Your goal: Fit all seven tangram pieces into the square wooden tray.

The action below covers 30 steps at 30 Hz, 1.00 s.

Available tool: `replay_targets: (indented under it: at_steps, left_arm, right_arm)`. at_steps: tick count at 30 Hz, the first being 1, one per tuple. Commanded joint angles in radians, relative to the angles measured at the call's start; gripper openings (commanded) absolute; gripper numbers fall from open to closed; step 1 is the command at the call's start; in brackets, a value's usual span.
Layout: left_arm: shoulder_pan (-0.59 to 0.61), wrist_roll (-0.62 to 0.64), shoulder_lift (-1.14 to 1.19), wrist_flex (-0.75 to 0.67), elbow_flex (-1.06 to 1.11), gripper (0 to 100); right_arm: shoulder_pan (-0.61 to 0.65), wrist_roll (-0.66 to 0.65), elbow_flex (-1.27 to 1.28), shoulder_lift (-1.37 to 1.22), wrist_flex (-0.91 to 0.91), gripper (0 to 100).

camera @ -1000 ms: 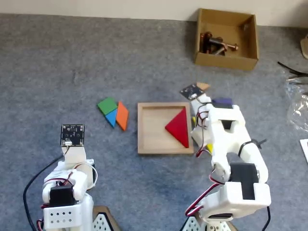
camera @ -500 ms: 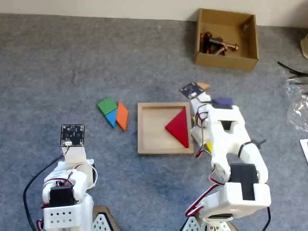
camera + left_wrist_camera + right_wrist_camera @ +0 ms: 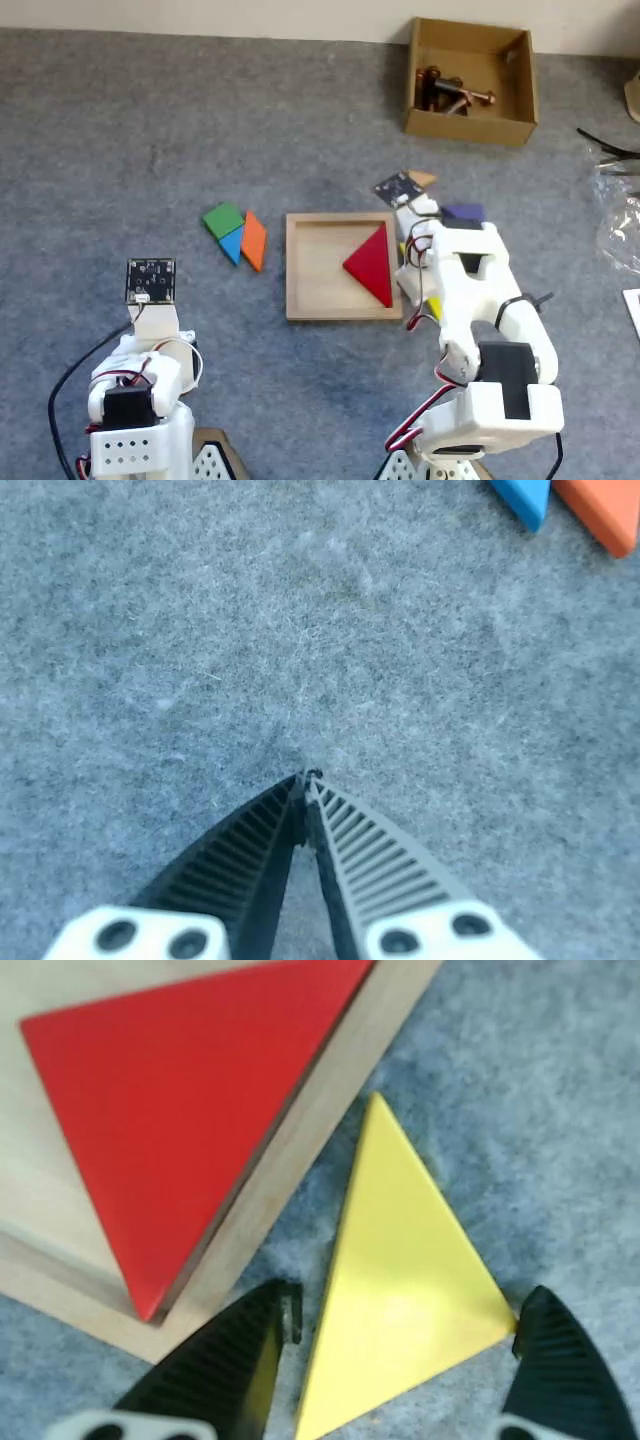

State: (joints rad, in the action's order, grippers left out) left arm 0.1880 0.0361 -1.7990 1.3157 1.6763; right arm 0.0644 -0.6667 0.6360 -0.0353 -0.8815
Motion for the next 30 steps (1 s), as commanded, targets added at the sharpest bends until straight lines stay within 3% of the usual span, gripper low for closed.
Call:
replay_targets:
  at_steps: [1,5,23,30]
  left_arm:
    - [0.008,0.002,0.007,0.008,0.021,0]
    - [0.008,0.002,0.007,0.008,0.021,0]
    - [0.008,0.002,0.007,0.008,0.021,0]
    - [0.008,0.002,0.007,0.008,0.021,0]
  right_arm:
    - [0.001,-0.002,0.015,0.031,0.015,31.7]
    - [0.001,0.064,0.015,0.031,0.016,31.7]
    - [0.008,0.068,0.068,0.03,0.022,31.0]
    - [0.007,0.068,0.073,0.03,0.022,22.3]
